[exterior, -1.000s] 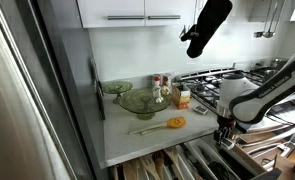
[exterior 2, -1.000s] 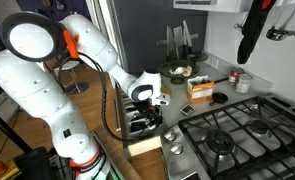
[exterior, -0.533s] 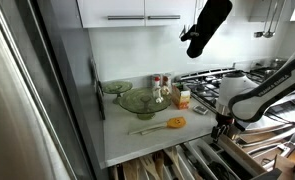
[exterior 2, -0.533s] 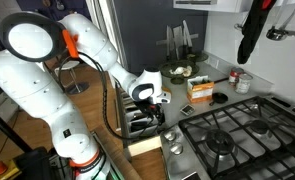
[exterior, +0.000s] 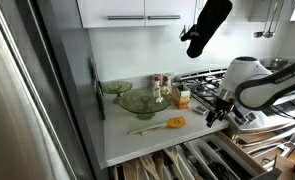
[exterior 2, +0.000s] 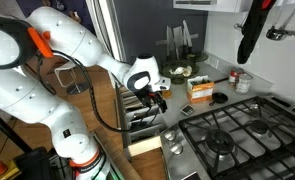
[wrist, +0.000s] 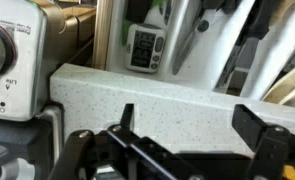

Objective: Put the two white objects inside the drawer and then close the drawer

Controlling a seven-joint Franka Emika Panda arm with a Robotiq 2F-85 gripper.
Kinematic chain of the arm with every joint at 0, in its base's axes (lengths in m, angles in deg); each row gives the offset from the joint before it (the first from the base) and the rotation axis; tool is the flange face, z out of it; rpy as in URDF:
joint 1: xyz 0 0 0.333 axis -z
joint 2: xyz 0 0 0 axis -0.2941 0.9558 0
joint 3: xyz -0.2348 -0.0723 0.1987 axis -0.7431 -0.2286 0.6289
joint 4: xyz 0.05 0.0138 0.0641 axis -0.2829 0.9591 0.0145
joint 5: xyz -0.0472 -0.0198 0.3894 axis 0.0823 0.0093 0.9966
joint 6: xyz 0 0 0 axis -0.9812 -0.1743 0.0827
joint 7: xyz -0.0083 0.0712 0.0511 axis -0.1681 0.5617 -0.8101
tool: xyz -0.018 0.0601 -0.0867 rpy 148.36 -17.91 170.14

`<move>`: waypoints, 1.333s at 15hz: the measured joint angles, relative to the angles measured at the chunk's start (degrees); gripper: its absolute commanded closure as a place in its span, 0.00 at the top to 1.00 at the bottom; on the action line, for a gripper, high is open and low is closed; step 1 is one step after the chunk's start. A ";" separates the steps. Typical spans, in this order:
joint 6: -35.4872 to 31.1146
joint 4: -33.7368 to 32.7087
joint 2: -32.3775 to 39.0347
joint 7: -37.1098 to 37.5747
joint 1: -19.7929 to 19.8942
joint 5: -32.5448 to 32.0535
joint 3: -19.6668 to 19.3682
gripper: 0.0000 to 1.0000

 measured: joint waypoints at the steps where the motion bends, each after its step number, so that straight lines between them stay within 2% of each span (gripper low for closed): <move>1: 0.00 0.01 -0.96 0.90 0.09 0.00 0.29 1.00; 6: 0.00 0.13 -1.63 1.65 0.25 0.01 0.52 1.00; 9: -2.71 -1.18 -1.04 3.34 1.18 0.20 0.29 1.00; 15: -3.25 -9.92 4.10 -0.28 4.65 -3.62 -1.00 1.00; 20: -2.95 -16.92 12.58 -7.85 4.47 -2.69 -3.27 1.00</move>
